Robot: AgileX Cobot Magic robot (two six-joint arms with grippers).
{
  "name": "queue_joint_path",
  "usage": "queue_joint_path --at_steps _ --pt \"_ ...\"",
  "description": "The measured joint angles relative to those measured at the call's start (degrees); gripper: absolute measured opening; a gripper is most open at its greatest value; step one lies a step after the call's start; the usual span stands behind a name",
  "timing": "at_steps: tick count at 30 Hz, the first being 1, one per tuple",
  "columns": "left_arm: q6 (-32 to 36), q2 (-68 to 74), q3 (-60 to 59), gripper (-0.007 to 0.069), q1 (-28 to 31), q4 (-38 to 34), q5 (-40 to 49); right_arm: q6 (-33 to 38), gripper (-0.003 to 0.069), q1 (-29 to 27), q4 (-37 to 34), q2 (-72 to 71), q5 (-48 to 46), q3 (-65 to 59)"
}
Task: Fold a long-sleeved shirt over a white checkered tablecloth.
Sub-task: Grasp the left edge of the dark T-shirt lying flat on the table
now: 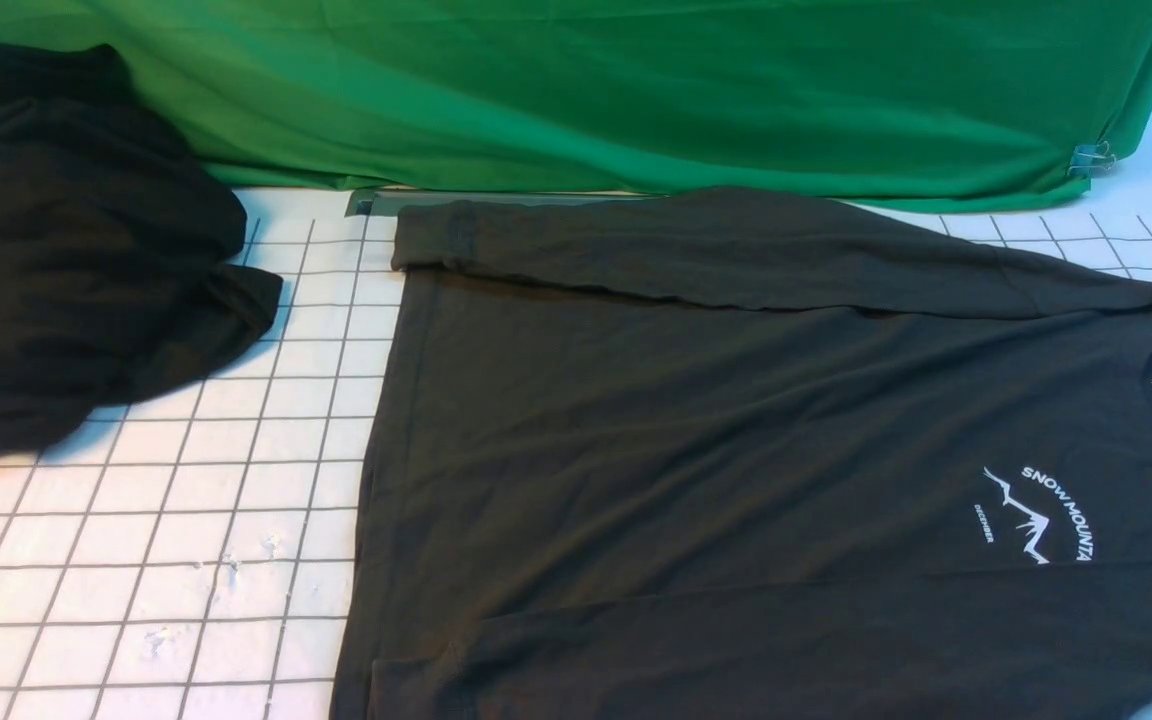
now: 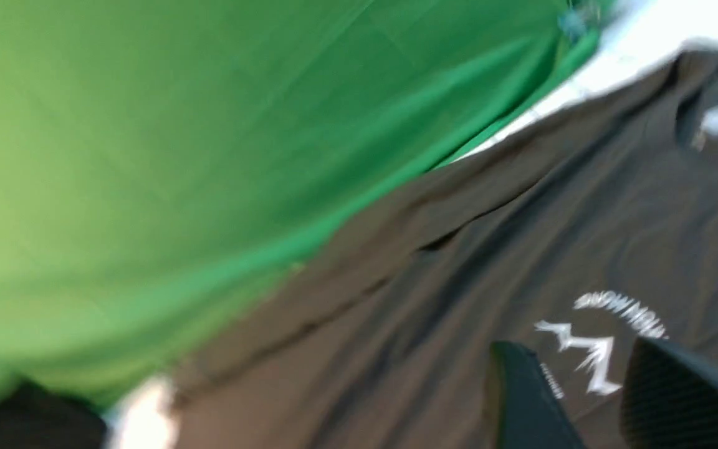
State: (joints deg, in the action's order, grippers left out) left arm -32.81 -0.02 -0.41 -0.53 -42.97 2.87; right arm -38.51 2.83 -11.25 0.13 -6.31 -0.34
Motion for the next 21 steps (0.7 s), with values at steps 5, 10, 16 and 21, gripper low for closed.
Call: queue_joint_path --at_steps 5,10,16,21 --pt "-0.31 0.00 0.00 0.0020 0.00 3.34 -0.17 -2.93 0.0243 0.00 -0.38 0.00 0.04 0.00" --pt "-0.42 0.00 0.00 0.0020 0.00 5.59 -1.01 -3.51 0.0243 0.00 -0.54 0.00 0.18 0.00" --pt "-0.42 0.00 0.00 0.0020 0.00 4.75 -2.11 -3.86 0.0243 0.00 -0.59 0.00 2.83 0.00" --pt "-0.47 0.00 2.93 0.0020 0.00 7.09 -5.76 -3.86 0.0243 0.00 -0.59 0.00 5.45 0.00"
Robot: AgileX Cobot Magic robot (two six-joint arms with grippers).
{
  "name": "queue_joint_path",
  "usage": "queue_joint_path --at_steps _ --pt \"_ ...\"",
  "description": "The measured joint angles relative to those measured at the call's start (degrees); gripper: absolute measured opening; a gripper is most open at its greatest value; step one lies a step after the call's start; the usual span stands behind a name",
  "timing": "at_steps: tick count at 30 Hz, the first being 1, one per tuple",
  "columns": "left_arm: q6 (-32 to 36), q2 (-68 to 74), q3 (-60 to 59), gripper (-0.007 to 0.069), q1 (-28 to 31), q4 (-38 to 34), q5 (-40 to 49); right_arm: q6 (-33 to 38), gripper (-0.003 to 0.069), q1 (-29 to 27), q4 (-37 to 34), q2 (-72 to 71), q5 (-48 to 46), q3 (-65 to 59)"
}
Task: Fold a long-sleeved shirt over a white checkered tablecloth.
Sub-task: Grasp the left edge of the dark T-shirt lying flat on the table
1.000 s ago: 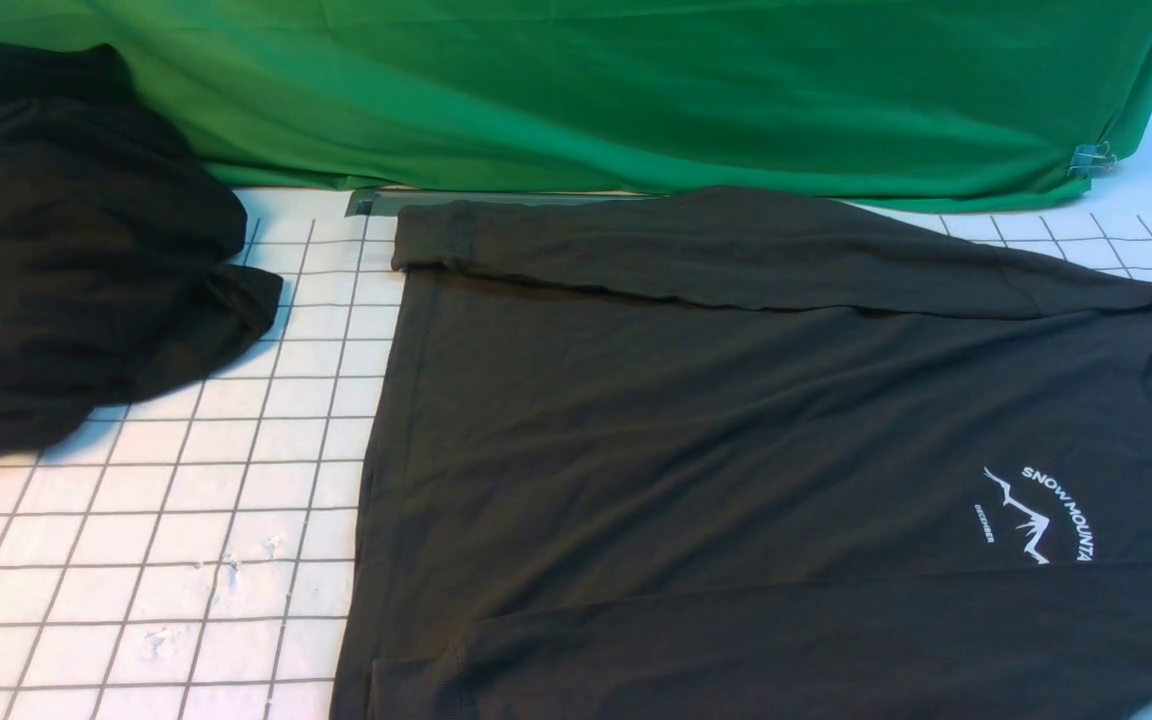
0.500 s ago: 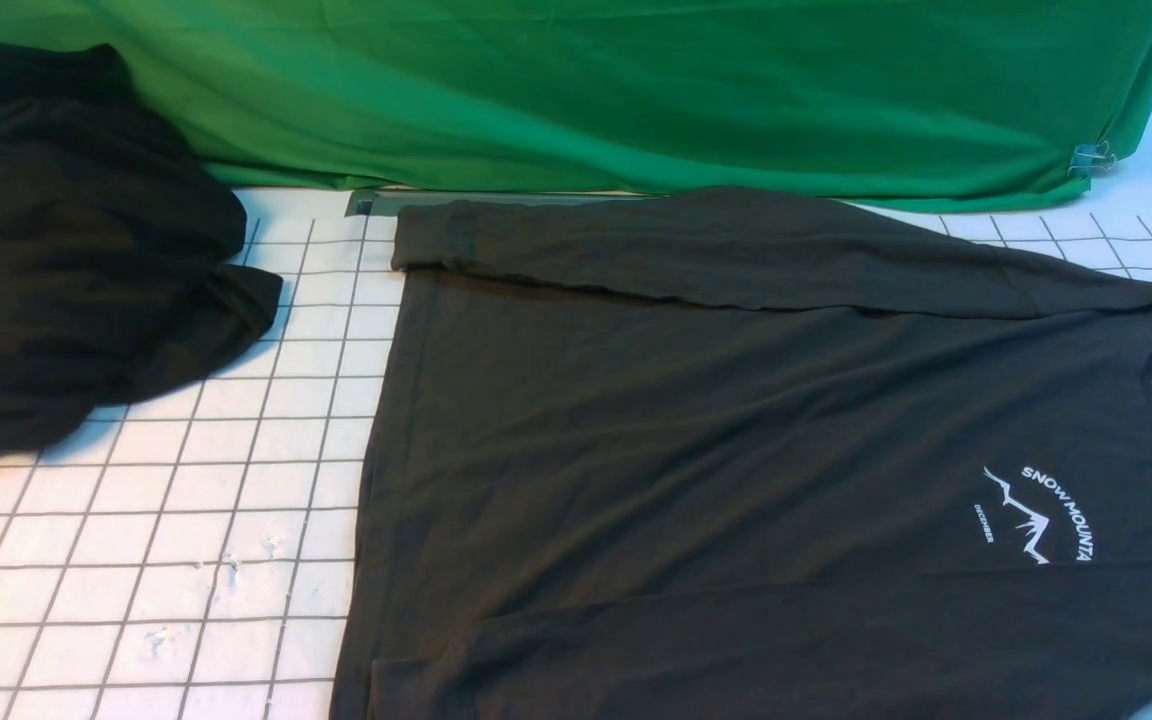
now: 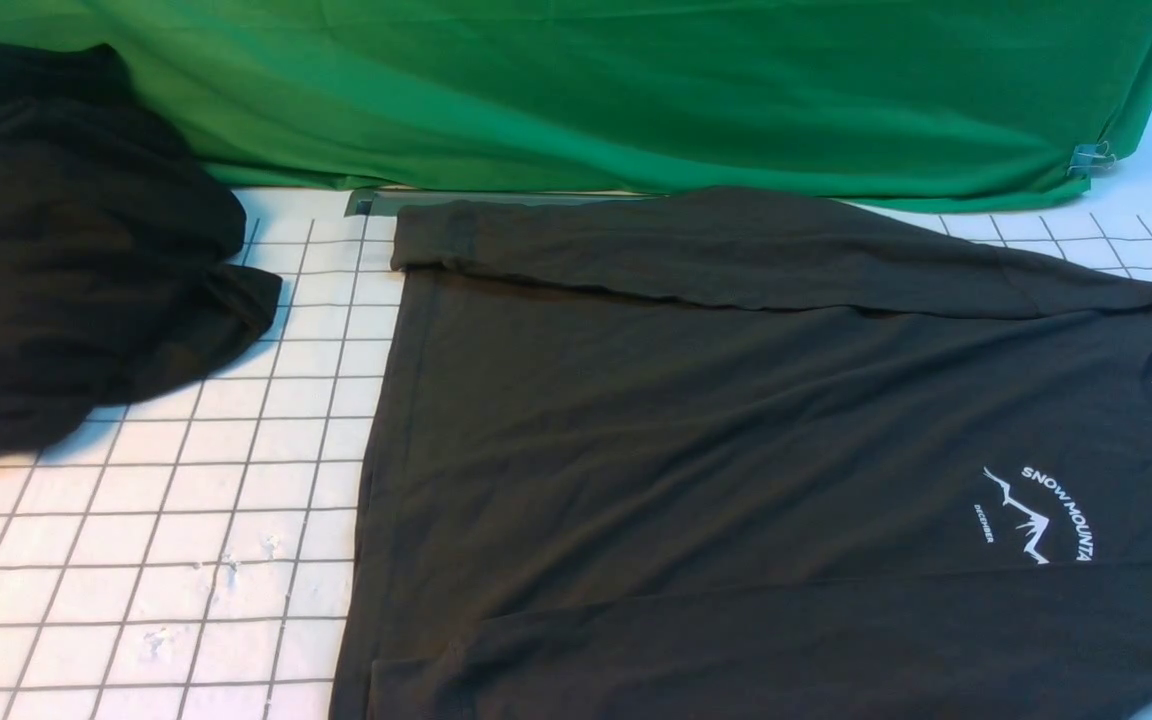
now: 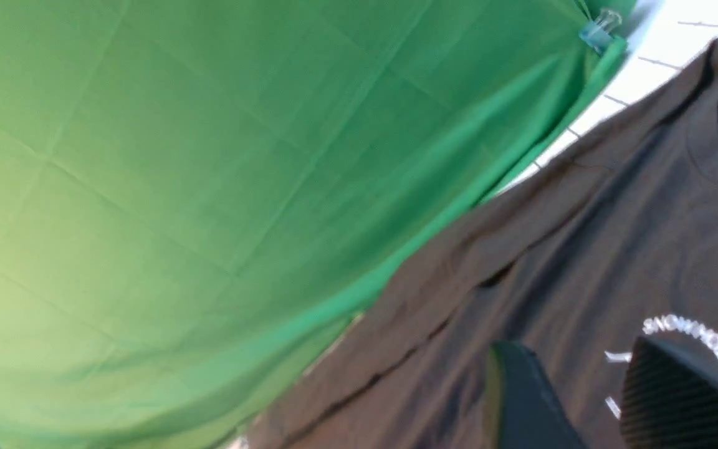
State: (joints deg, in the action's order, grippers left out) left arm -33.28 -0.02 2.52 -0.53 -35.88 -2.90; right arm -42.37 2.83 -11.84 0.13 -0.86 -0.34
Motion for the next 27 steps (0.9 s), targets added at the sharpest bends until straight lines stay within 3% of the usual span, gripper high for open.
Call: queue_joint_path --at_steps 5,9,11,13,15,16,17,18,20,24,27 --pt "0.00 1.46 10.13 0.0020 0.00 8.54 4.20 -0.07 0.0235 0.00 -0.06 0.00 5.88 0.00" --pt "1.34 8.36 18.30 0.0020 0.00 13.48 14.08 2.30 0.0148 0.00 0.23 -0.04 7.23 2.27" --pt "6.32 15.27 24.28 0.0020 0.00 14.91 24.01 9.67 0.0057 0.00 0.46 0.07 6.90 7.15" --pt "13.38 23.61 29.42 0.0020 0.00 14.72 33.64 16.76 0.0019 0.00 0.65 1.39 4.51 12.60" --pt "21.05 33.01 33.89 0.0020 0.00 12.70 42.26 24.40 0.0010 0.00 0.78 4.31 -1.46 19.38" --pt "21.76 33.88 34.24 0.0020 0.00 12.70 43.85 25.95 0.0010 0.00 0.78 4.65 -2.21 20.02" --pt "26.44 40.10 36.24 0.0020 0.00 10.87 48.89 32.22 0.0007 0.00 0.83 7.67 -9.11 25.07" --pt "27.74 41.84 36.67 0.0020 0.00 9.95 50.18 32.22 0.0007 0.00 0.84 8.09 -10.06 25.68" --pt "34.38 51.07 38.00 0.0020 0.00 6.52 55.45 41.10 0.0007 0.00 0.96 13.60 -22.75 32.31" --pt "42.42 65.56 38.28 0.0025 -0.96 -1.34 63.63 48.24 0.0010 0.00 1.80 22.73 -41.70 37.70" --pt "45.42 73.33 38.47 0.0036 -5.89 -3.99 65.11 50.72 0.0016 0.00 2.05 28.32 -50.71 37.95"
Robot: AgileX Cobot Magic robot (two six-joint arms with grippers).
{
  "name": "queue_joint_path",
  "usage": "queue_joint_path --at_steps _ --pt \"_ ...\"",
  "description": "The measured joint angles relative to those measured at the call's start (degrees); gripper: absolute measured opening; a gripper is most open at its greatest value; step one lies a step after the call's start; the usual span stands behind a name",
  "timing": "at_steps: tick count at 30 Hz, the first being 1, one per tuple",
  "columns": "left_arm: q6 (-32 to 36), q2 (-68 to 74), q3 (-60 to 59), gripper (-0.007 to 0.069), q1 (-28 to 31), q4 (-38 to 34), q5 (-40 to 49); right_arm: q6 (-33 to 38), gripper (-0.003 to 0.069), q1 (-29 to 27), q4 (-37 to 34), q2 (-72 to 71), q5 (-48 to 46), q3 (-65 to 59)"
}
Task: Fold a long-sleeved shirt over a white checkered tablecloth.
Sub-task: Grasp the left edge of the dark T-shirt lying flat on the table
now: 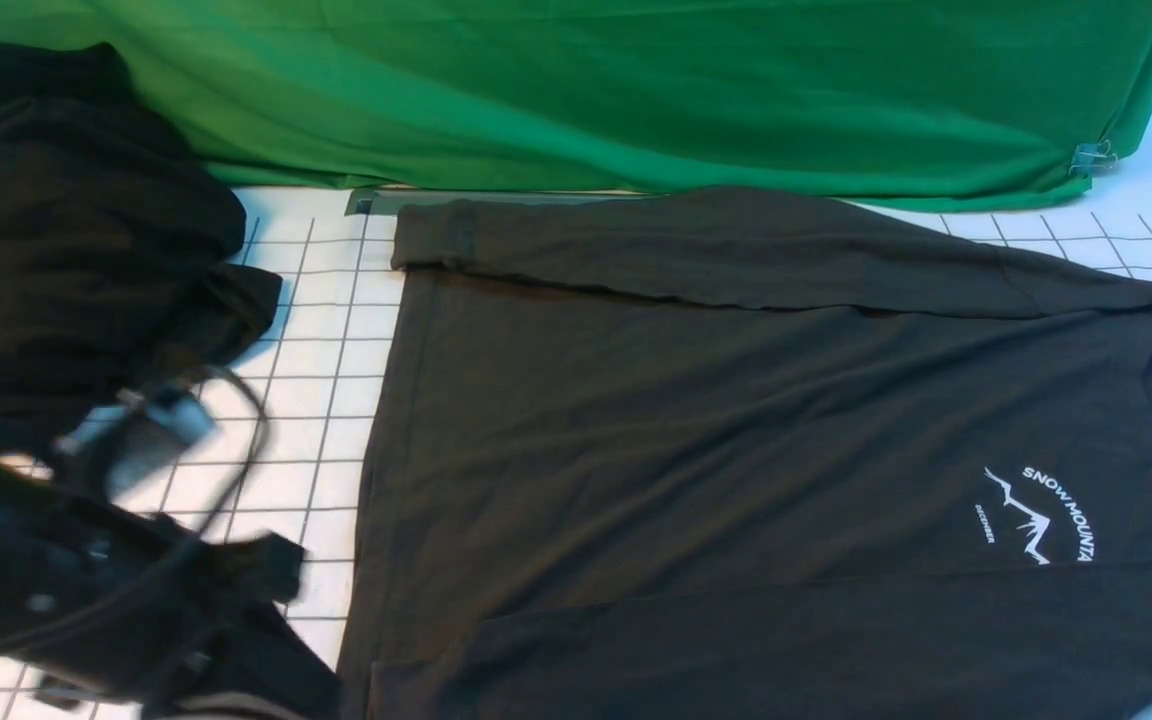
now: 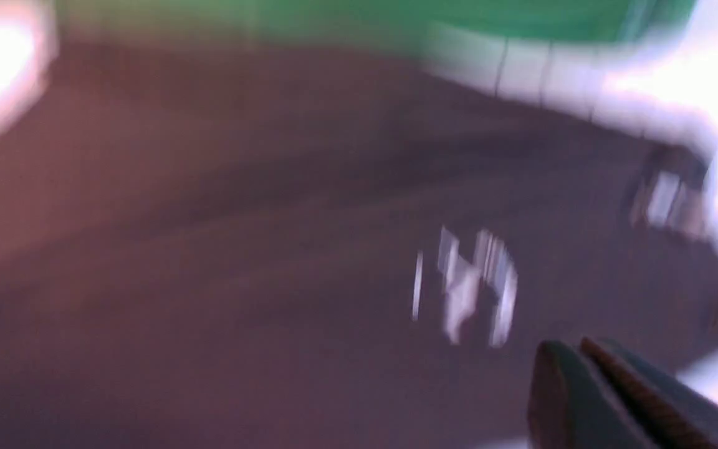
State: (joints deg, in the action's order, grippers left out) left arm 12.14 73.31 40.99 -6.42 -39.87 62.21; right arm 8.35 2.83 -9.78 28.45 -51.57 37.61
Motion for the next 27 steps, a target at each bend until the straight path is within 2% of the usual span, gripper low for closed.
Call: queue_joint_path --at_steps 3,4,6,10,18,27 --pt "0.10 5.62 1.10 0.0065 -6.40 1.87 -5.01 0.57 0.0025 0.00 0.13 5.15 -4.25 -0.49" --pt "0.10 5.95 1.23 0.0068 -6.81 1.87 -5.37 0.57 0.0025 0.00 0.13 5.15 -4.37 -0.49" --pt "-0.42 9.75 3.28 0.0104 -11.08 5.85 -9.26 0.57 0.0034 0.00 0.13 7.56 -5.11 -0.69" --pt "-5.91 15.11 6.83 0.0174 -14.98 12.14 -13.60 0.57 0.0048 0.00 0.13 8.89 -5.11 -0.69" --pt "-8.89 22.25 8.87 0.0333 -15.77 18.65 -18.15 0.57 0.0064 0.00 0.13 8.89 -5.05 -0.69" --pt "-9.20 23.83 9.26 0.0362 -15.77 19.13 -19.85 0.52 0.0079 0.00 0.19 8.89 -4.54 -0.69"
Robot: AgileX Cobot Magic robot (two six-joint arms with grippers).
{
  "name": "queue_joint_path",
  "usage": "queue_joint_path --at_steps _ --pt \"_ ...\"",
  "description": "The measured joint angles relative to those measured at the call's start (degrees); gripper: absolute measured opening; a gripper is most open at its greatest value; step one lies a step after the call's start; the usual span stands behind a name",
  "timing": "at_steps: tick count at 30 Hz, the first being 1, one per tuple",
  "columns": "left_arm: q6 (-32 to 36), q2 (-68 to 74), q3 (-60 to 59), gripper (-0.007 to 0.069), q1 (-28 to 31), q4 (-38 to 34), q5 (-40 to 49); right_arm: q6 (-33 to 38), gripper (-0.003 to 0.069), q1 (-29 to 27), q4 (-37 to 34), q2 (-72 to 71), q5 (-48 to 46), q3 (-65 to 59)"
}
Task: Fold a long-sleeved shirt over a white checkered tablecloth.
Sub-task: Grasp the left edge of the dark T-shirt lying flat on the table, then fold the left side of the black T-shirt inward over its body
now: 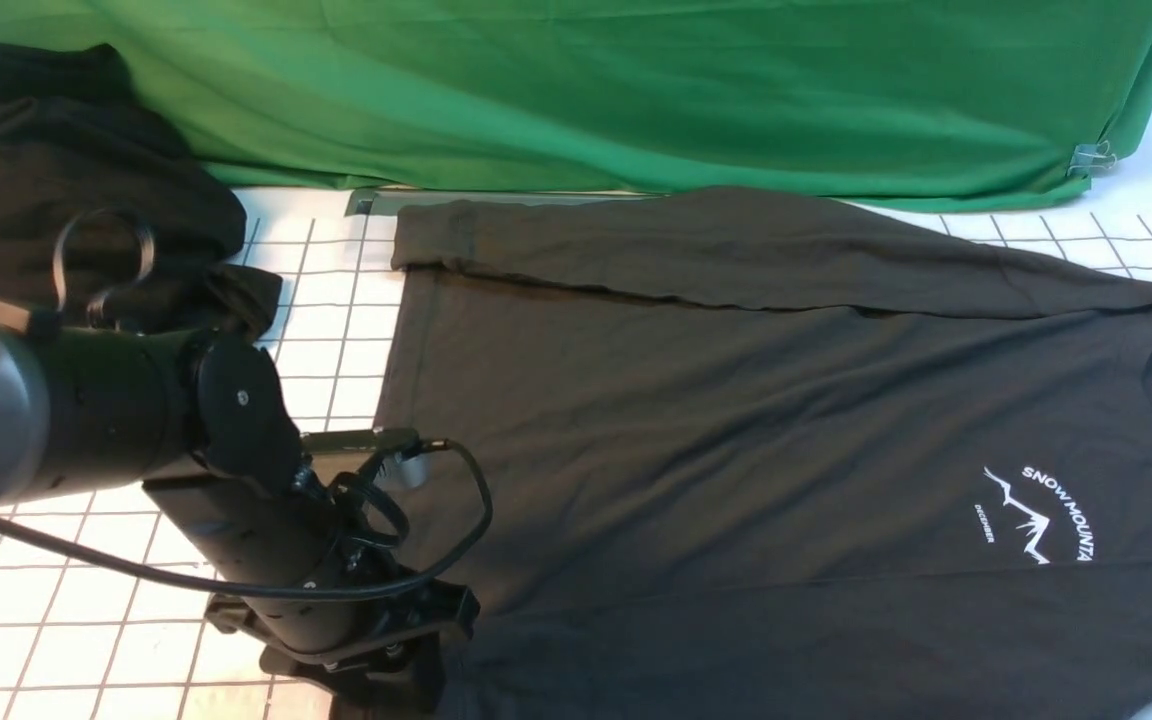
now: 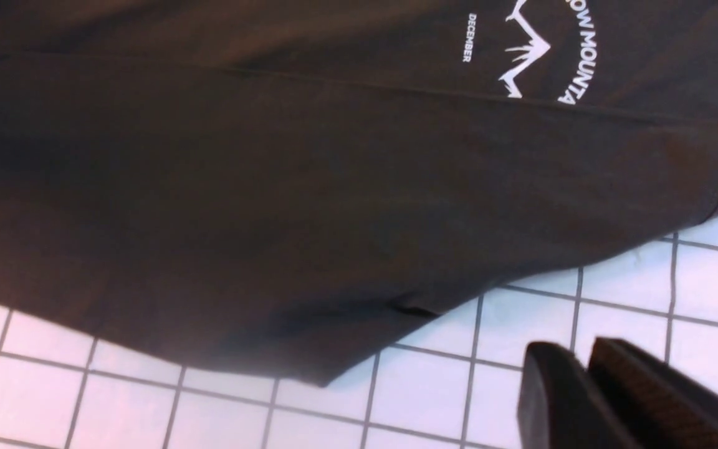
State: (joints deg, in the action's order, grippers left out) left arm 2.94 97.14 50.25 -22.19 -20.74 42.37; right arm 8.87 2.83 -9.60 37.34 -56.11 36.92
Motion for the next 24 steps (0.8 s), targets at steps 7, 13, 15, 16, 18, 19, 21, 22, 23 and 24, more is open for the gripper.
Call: queue_joint_path --at_steps 7,13,15,16,18,19,21,22,23,24 --pt "0.00 0.11 0.12 0.0362 0.00 0.36 -0.79 0.00 0.0092 0.00 0.00 0.00 0.11 0.00" --pt "0.00 0.29 0.12 0.0277 0.00 -1.07 -2.32 0.00 0.0106 0.00 0.00 0.00 0.11 0.00" --pt "0.00 0.48 0.12 0.0186 0.00 -1.07 -2.73 0.00 0.0111 0.00 0.00 0.00 0.11 0.00" --pt "0.30 0.55 0.12 0.0134 0.00 -1.13 -2.90 0.00 0.0113 0.00 0.00 0.00 0.11 0.00" --pt "0.80 0.55 0.12 0.0075 0.00 -1.29 -2.90 0.00 0.0113 0.00 0.00 0.00 0.11 0.00" --pt "2.02 0.21 0.12 0.0032 0.00 -1.33 -2.83 0.00 0.0116 0.00 0.00 0.00 0.11 0.00" --pt "2.50 -1.06 0.35 0.0023 0.00 -1.33 -1.65 0.00 0.0119 0.00 0.00 0.00 0.11 0.00" --pt "2.56 -1.24 0.51 0.0023 0.00 -1.33 -1.25 0.00 0.0119 0.00 0.00 0.00 0.11 0.00" --pt "2.63 -2.75 1.47 0.0023 0.00 -1.28 0.33 0.00 0.0122 0.00 0.00 0.00 0.11 0.00" --pt "2.73 -4.01 2.49 0.0023 0.00 -1.28 1.46 0.00 0.0123 0.00 0.00 0.00 0.11 0.00"
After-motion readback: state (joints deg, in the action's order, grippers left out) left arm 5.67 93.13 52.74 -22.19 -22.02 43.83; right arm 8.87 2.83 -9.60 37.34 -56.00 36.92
